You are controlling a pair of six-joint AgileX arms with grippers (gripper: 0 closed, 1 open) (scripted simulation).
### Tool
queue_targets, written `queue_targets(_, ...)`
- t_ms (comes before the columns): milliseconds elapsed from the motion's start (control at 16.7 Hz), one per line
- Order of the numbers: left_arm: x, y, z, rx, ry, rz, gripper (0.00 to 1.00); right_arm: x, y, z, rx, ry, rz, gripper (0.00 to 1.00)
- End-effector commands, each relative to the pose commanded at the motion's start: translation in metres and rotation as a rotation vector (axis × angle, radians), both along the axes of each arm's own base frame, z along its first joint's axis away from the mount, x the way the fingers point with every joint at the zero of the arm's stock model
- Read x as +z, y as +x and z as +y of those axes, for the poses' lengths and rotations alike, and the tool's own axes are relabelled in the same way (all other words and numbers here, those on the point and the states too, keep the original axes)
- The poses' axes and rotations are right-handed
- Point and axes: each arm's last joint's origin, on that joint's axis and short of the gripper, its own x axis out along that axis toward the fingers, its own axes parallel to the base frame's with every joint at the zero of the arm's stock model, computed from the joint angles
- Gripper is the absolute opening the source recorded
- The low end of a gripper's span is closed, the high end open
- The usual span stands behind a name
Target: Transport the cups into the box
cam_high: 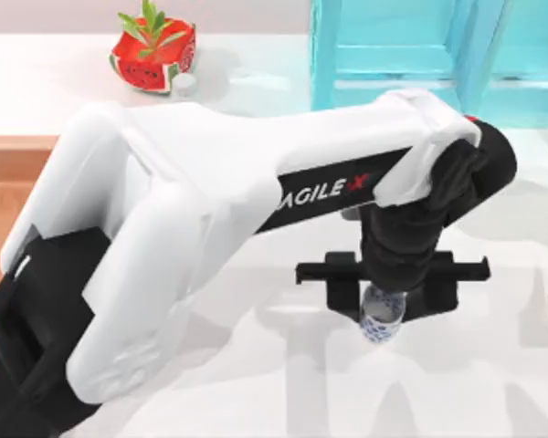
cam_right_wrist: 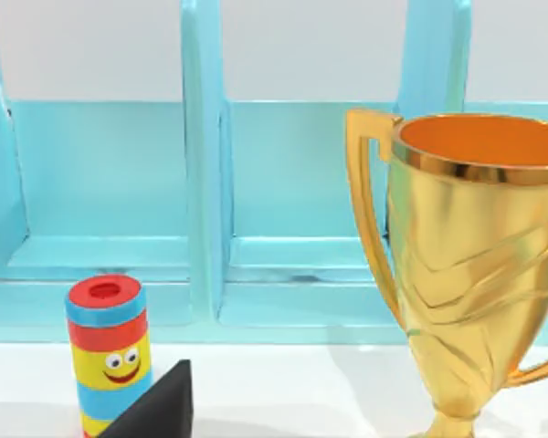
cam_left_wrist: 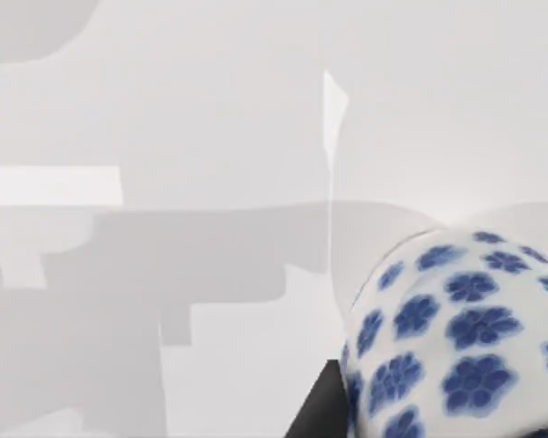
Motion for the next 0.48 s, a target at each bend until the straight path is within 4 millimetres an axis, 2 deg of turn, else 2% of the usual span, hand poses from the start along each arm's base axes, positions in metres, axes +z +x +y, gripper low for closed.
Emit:
queue_targets(300, 0.005, 0.001, 0.004, 0.000, 0.000, 0.000, 0.00, 0.000, 0.000, 0.000, 0.000, 0.000, 0.000, 1.00)
queue_targets(480, 0.034, 0.006, 0.029, 0.003, -0.006, -0.005, 0.00, 0.000, 0.000, 0.000, 0.000, 0.000, 0.000, 1.00)
